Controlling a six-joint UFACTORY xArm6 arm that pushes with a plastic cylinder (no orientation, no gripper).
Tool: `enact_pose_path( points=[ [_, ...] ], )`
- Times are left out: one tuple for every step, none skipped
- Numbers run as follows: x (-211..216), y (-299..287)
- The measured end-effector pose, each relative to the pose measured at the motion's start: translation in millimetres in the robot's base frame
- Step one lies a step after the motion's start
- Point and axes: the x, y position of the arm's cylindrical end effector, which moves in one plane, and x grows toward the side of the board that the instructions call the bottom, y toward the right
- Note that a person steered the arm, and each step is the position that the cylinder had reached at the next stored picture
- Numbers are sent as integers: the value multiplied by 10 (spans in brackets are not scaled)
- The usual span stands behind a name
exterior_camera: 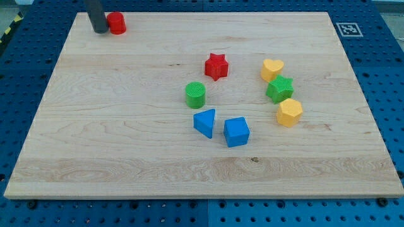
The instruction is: Slide the red circle vertically to the top of the green circle
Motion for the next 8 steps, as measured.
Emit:
enact_pose_path(
  points=[
    [-5,-6],
    [-5,-35],
    [-5,-36],
    [-6,-30],
    [-90,108],
    [-209,153],
    [-307,346],
    [-306,745]
  ],
)
